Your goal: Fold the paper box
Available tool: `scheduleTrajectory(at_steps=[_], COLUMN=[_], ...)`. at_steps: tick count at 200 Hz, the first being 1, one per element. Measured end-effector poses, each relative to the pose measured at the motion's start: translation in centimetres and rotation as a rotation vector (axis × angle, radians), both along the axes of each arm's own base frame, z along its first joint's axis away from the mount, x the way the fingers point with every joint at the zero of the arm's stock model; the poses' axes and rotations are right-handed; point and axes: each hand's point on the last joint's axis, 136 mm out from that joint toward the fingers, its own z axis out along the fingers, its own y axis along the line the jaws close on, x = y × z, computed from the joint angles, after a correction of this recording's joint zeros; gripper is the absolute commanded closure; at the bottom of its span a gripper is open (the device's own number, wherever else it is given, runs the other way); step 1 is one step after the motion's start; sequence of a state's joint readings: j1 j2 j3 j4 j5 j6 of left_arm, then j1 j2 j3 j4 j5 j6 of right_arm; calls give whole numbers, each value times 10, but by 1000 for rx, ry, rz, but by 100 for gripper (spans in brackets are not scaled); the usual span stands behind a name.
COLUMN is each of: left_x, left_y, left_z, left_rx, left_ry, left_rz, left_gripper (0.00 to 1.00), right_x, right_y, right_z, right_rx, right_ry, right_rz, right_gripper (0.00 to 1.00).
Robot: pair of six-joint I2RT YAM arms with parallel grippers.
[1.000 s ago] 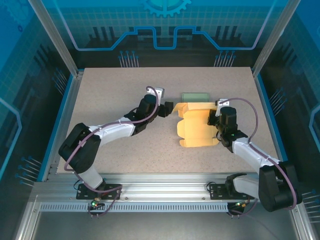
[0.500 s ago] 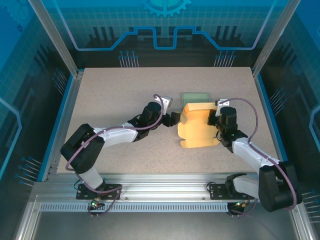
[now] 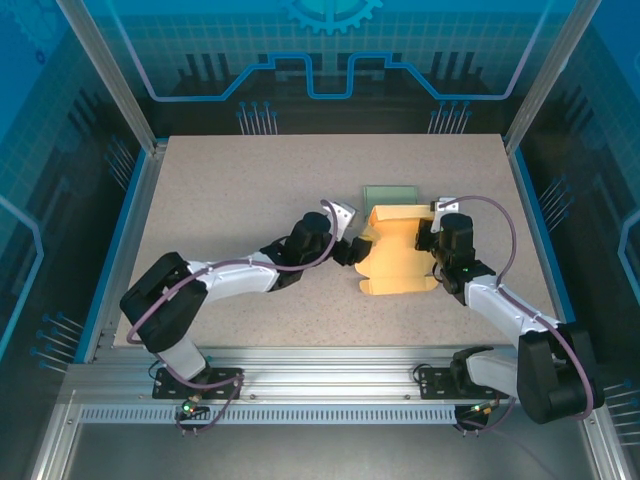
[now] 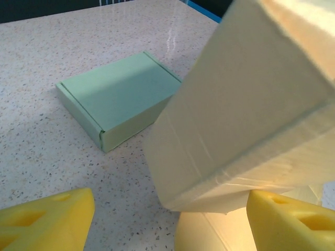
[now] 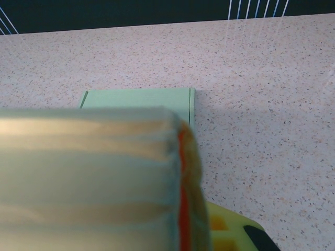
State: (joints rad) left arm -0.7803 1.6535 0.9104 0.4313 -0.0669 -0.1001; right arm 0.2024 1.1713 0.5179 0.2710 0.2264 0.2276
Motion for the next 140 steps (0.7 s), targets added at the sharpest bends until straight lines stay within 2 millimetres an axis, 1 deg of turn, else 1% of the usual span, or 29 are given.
scheduleTrajectory(at_steps=[18, 43, 72, 83, 126, 133, 140], left_x=[-5, -5, -3, -1, 6, 8, 9], left_y=[0, 0, -2, -6, -27, -30, -34], left_z=[2, 4, 7, 12, 29, 32, 34], left_rx=[11, 33, 63, 64, 89, 92, 99], left_ry=[-18, -45, -91, -116, -219, -234, -249], left_rz=[-20, -33, -55, -63, -106, -106, -105], left_gripper=[22, 24, 31, 36, 37, 38, 41], right_x=[0, 0, 0, 0, 0, 0, 0], right_y=[0, 0, 0, 0, 0, 0, 0], right_z=[0, 0, 0, 0, 0, 0, 0], right_rx=[0, 0, 0, 0, 0, 0, 0], right_ry=[0, 0, 0, 0, 0, 0, 0], right_rz=[0, 0, 0, 0, 0, 0, 0], right_gripper=[100, 100, 100, 100, 100, 100, 100])
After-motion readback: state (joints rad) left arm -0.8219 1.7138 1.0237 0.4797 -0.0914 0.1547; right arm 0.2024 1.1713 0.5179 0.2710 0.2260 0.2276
